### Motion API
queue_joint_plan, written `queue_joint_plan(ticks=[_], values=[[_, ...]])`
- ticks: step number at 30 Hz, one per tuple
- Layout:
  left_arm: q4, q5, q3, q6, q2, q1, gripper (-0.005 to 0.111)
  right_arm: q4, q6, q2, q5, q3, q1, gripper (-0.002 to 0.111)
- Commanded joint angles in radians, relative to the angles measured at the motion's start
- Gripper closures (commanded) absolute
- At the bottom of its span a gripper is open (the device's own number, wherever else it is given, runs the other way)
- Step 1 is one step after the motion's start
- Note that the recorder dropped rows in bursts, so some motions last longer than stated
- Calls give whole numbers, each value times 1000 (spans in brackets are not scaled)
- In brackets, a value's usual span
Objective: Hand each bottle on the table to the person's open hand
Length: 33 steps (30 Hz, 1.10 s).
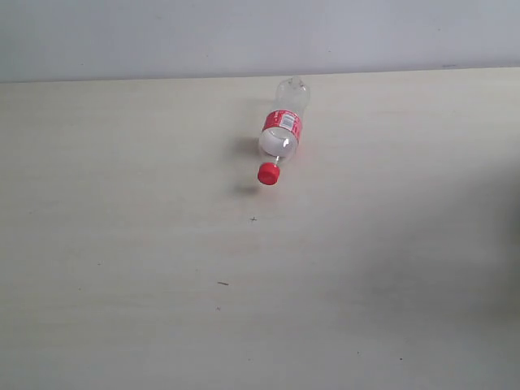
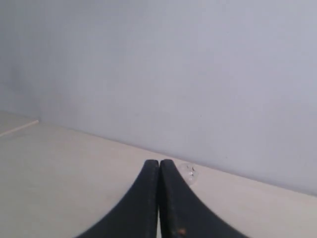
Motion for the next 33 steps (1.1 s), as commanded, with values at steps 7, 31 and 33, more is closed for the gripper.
queue_joint_plan(ticks=[7, 31, 33], values=[[3, -9, 3, 1, -7, 3, 107, -37, -2, -17, -16, 17, 7, 108], [3, -9, 3, 1, -7, 3, 107, -40, -7, -17, -78, 308, 12, 108], [3, -9, 3, 1, -7, 3, 107, -40, 0, -17, -78, 308, 12, 108]])
